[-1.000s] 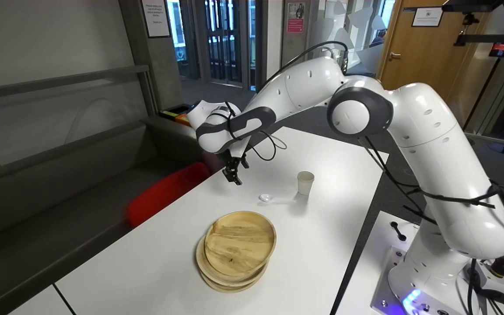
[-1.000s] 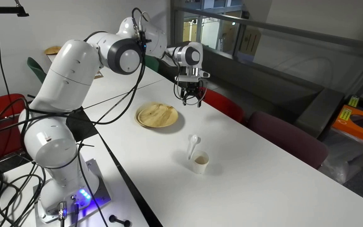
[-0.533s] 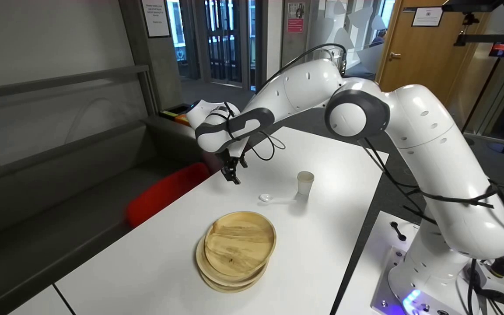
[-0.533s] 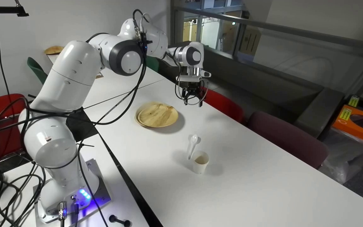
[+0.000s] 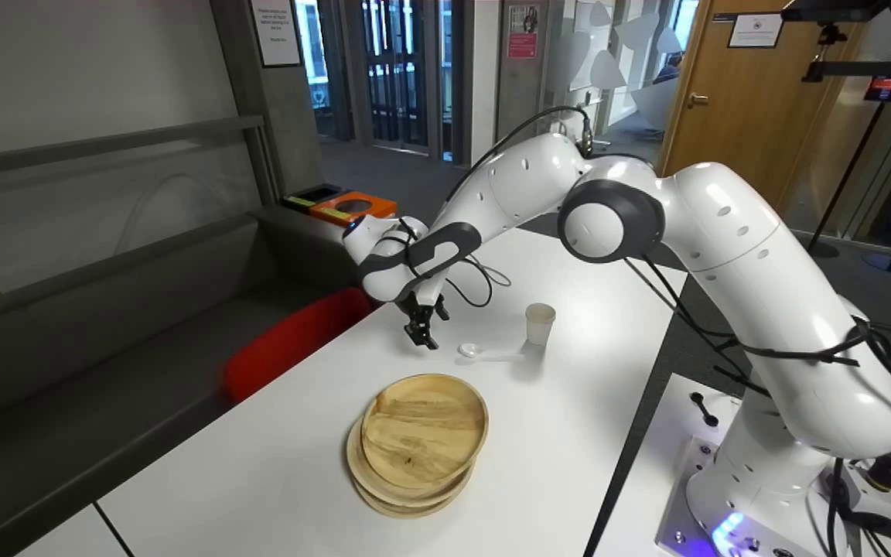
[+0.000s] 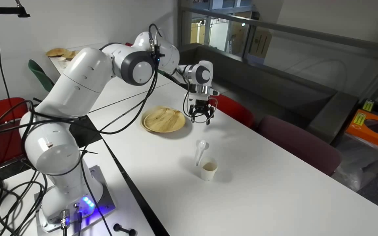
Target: Put the right plate on the left plate, then move the plates to the right
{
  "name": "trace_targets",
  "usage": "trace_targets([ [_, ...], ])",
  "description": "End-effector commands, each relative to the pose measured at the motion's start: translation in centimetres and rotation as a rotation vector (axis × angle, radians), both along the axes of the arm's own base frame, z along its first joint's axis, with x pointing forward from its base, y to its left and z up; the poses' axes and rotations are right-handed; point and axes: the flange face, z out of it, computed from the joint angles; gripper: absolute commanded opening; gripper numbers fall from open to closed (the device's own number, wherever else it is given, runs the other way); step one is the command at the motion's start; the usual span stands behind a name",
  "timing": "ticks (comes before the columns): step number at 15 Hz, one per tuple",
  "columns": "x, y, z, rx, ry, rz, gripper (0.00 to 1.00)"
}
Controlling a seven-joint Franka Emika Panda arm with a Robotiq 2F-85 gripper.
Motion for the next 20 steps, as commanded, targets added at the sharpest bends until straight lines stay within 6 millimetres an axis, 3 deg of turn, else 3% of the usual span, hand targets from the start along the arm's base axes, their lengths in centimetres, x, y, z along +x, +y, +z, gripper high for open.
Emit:
trace_targets([
  [1, -1.0, -1.4, -1.7, 0.025, 0.019, 0.036, 1.0],
  [15, -5.3, -0.2, -5.1, 0.198, 0.067, 0.22, 1.0],
  [20, -7.0, 1.0, -3.4, 0.226, 0.052, 0.281, 1.0],
])
